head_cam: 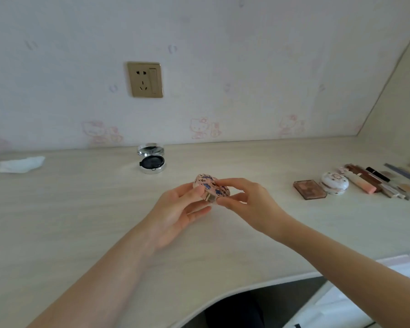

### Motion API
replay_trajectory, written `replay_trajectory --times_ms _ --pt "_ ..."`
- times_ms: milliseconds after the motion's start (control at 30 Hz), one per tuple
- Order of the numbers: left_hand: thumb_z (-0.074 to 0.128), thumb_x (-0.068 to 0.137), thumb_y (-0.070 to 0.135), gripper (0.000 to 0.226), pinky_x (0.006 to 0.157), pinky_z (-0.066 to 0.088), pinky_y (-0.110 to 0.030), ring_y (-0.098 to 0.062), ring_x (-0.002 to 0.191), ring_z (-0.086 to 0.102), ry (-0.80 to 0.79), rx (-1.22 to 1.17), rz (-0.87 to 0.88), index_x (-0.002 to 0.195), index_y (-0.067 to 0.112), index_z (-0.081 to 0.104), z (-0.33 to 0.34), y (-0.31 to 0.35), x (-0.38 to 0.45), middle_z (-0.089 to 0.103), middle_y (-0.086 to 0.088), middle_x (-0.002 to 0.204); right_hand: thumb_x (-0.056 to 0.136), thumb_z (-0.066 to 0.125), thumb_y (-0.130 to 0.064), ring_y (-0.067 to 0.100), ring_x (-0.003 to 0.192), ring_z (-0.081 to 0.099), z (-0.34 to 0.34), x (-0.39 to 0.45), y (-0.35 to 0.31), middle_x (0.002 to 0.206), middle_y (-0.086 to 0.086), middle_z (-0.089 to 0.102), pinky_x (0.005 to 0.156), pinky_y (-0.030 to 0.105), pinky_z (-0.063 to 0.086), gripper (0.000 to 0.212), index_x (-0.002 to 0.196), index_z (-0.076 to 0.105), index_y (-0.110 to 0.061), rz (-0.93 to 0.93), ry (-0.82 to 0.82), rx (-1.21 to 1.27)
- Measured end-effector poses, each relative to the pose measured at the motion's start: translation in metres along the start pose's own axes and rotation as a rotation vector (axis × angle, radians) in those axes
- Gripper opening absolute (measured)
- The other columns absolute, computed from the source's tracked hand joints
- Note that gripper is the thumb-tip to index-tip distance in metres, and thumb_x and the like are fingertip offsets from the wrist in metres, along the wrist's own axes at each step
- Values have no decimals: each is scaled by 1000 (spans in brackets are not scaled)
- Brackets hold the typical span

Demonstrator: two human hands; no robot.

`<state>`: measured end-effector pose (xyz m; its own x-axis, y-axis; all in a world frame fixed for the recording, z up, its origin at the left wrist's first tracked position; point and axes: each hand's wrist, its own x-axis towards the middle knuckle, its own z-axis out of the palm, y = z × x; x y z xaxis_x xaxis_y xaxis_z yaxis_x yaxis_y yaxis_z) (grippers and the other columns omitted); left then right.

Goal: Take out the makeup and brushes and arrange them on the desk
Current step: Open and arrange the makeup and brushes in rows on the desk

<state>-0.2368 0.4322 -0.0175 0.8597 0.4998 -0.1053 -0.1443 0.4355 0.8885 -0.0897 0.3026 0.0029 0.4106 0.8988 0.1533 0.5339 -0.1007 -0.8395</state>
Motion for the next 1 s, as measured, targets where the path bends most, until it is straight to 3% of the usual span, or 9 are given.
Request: replay_trajectory --times_ms 133,400,500,633,767,900,1000 --pt "66 82 15 50 90 55 -36 -33 114 61 44 -76 25 127 0 51 -5 -4 -7 63 -20 122 88 65 -26 8 89 69 11 0 -7 107 -13 69 87 40 55 31 118 63 -31 41 -18 117" --pt "74 73 9 60 82 56 -35 -37 105 65 98 -152 79 127 3 49 -10 -7 -8 65 -24 116 84 61 -47 2 113 52 16 6 -13 121 -24 57 96 26 45 42 124 54 -39 2 -101 -132" --pt "80 67 9 63 83 56 -38 -35 102 67 92 -114 109 124 10 53 -12 -9 -8 66 -22 115 75 67 -55 -3 108 54 17 10 -20 122 -22 55 86 15 44 57 127 48 -40 -33 -121 -160" --pt "83 66 6 58 83 55 -37 -36 104 66 46 -131 143 119 10 60 -15 -7 -9 65 -23 117 70 77 -48 -4 91 62 13 18 -31 116 -18 60 73 9 49 60 123 51 -42 -84 -133 -170" --pt "83 63 4 60 84 54 -36 -39 108 63 -3 -154 160 118 8 61 -18 -6 -9 63 -25 120 66 82 -44 -6 82 64 5 23 -41 114 -17 60 70 16 56 70 128 50 -45 -89 -186 -203" --pt "81 65 1 61 90 52 -37 -39 112 61 -34 -130 187 121 8 58 -20 -7 -7 61 -26 122 66 83 -39 -15 87 60 -1 27 -45 106 -29 58 76 8 49 70 128 52 -48 -85 -244 -191" --pt "79 67 0 60 96 50 -41 -38 113 60 -61 -115 198 123 9 58 -22 -7 -7 61 -27 121 68 80 -36 -8 99 62 -9 32 -43 118 -18 63 96 26 47 65 125 52 -52 -37 -299 -154"
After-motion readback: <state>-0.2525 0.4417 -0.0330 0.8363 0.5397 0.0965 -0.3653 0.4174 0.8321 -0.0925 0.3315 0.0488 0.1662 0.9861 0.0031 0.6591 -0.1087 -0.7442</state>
